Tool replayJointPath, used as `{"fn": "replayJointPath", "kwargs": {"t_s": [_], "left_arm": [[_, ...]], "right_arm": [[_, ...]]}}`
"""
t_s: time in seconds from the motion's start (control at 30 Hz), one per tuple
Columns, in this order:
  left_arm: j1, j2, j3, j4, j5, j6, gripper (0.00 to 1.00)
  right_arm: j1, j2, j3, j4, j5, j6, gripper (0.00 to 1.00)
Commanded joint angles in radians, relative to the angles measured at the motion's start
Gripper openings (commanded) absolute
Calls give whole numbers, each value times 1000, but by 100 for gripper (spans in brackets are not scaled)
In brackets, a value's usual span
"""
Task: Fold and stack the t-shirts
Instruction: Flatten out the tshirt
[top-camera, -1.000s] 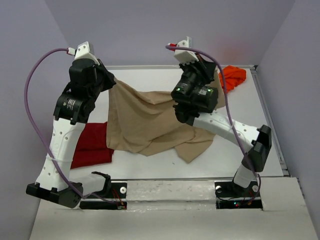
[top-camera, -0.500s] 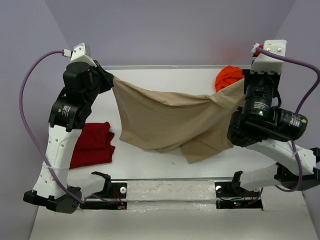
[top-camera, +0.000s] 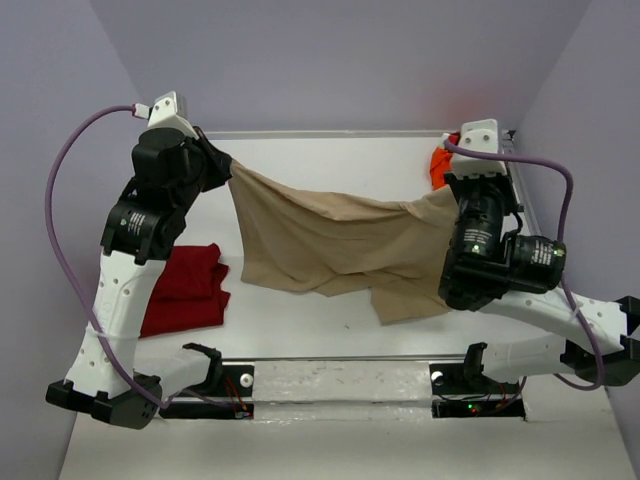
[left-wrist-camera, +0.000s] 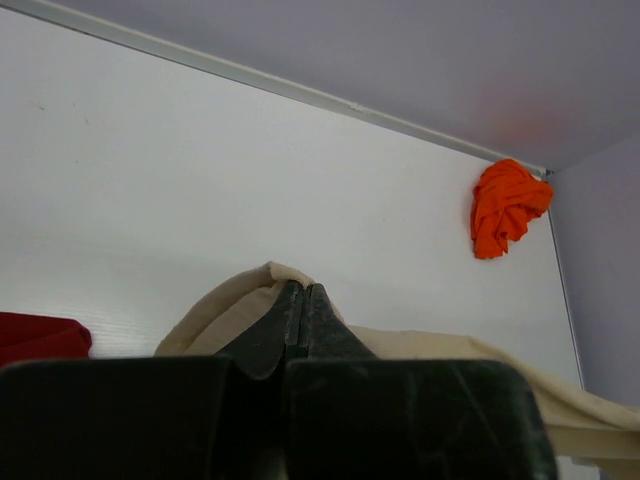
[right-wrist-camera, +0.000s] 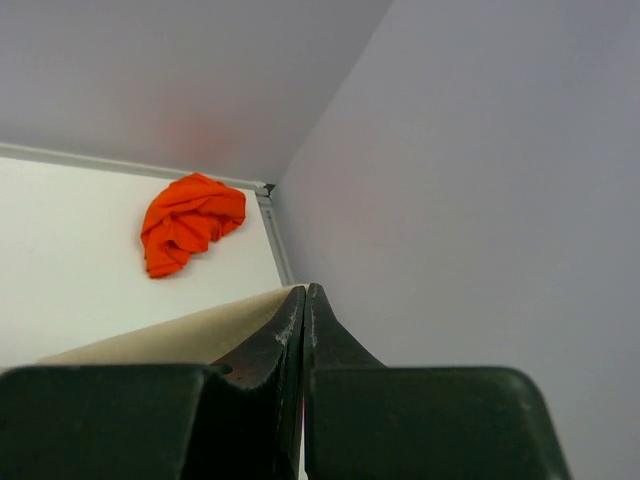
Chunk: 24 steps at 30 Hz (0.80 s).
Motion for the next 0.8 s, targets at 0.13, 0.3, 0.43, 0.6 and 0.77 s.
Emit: {"fn": "replayJointPath", "kwargs": {"t_s": [0.13, 0.3, 0.43, 0.6, 0.77], "left_arm": [[-29, -2, -14, 12, -66, -9, 0], [-36, 18, 17, 7, -120, 2, 0], [-39, 51, 34, 7, -124, 10, 0], [-60, 78, 28, 12, -133, 19, 0], [-72, 74, 11, 21, -135, 31, 0]], "right_arm": [[11, 60, 172, 392, 43, -270, 0], [11, 134, 182, 386, -44, -287, 0], [-80, 204, 144, 389, -26, -295, 0], [-101, 222, 142, 391, 8, -308, 0], [-101, 176, 29, 392, 17, -318, 0]]}}
